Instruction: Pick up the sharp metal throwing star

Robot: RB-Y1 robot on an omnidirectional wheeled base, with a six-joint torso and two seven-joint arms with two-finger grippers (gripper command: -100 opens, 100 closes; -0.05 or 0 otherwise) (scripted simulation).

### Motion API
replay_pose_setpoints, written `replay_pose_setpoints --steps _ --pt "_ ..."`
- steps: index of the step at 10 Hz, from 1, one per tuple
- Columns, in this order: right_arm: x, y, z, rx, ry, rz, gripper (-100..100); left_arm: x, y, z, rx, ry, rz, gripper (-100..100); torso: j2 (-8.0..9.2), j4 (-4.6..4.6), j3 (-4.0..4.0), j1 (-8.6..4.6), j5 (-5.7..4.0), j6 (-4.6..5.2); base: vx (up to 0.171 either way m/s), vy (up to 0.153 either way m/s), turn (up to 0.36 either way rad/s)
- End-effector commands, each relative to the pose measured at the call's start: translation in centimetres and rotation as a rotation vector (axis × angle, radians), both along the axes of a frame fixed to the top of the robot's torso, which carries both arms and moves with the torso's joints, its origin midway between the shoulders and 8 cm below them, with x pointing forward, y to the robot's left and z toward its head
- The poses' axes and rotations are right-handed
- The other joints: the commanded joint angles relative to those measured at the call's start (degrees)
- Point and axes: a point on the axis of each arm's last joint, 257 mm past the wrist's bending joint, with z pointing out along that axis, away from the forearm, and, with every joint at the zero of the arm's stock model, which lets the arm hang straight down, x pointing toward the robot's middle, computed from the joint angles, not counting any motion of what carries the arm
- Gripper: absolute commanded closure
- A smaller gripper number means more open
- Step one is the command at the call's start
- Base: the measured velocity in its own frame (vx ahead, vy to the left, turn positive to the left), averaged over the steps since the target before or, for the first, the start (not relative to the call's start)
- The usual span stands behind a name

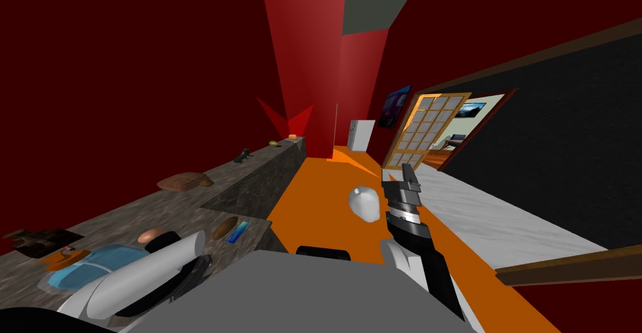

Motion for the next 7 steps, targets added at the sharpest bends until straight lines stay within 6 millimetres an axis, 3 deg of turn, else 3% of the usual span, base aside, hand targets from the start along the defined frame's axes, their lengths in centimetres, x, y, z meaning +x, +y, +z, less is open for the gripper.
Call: replay_pose_setpoints --steps 1,3,4,7 --pt "0.00 0.00 0.00 0.000 0.000 0.000 0 0.16 0.54 -0.36 0.000 -0.001 0.016 -100 0.00 0.00 0.00 0.00 0.00 0.00 -0.046 -0.020 -0.094" --pt "0.00 0.00 0.00 0.000 0.000 0.000 0 0.22 0.73 -0.53 0.000 0.000 0.018 -100 0.02 0.00 0.01 -0.04 -0.01 0.00 -0.042 -0.016 -0.052" --pt "0.00 0.00 0.00 0.000 0.000 0.000 0 0.24 0.77 -0.56 0.000 -0.001 0.020 100 -0.06 -0.01 -0.03 -0.01 0.00 -0.02 -0.006 -0.002 0.010" --pt "0.00 0.00 0.00 0.000 0.000 0.000 0 0.30 0.81 -0.51 0.002 -0.002 0.018 100 -0.23 -0.07 -0.15 0.08 0.04 -0.02 0.000 0.000 0.000"
